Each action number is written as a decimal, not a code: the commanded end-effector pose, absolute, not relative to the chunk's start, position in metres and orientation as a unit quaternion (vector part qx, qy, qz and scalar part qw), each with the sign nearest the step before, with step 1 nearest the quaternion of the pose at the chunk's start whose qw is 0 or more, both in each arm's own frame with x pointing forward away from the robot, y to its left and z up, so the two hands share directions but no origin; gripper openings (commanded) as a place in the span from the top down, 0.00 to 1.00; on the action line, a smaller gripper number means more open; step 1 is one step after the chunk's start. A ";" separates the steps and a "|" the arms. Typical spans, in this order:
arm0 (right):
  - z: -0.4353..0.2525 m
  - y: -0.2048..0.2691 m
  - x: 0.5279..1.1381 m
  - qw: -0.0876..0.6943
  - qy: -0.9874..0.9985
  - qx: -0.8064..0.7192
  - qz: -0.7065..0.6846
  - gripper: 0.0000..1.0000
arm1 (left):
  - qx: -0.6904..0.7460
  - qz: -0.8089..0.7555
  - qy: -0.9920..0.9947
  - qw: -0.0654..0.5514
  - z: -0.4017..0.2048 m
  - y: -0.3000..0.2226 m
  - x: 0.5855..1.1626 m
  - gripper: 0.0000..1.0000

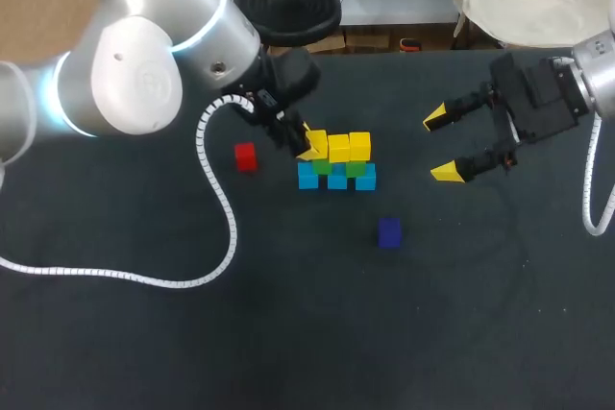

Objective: Place the blue cubes, place green cubes on the blue cubes, place the yellow cubes on the green cubes, then place the red cubes on the yellow cubes, and place purple cube on the red cubes.

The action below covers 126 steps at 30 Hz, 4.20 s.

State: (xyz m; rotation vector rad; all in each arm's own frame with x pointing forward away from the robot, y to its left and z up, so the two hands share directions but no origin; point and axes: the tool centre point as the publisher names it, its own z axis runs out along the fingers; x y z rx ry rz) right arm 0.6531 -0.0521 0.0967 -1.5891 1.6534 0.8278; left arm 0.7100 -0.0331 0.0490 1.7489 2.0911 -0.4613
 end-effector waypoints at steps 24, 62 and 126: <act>0.096 -0.052 0.653 0.345 0.636 -0.612 0.319 0.00 | 0.621 -0.163 0.745 0.181 0.045 -0.033 0.711 0.97; 0.096 -0.052 0.653 0.345 0.636 -0.612 0.319 0.00 | 0.618 -0.161 0.748 0.179 0.045 -0.033 0.715 0.00; 0.096 -0.052 0.653 0.345 0.636 -0.612 0.319 0.00 | 0.567 -0.228 0.777 0.153 0.033 0.081 0.719 0.00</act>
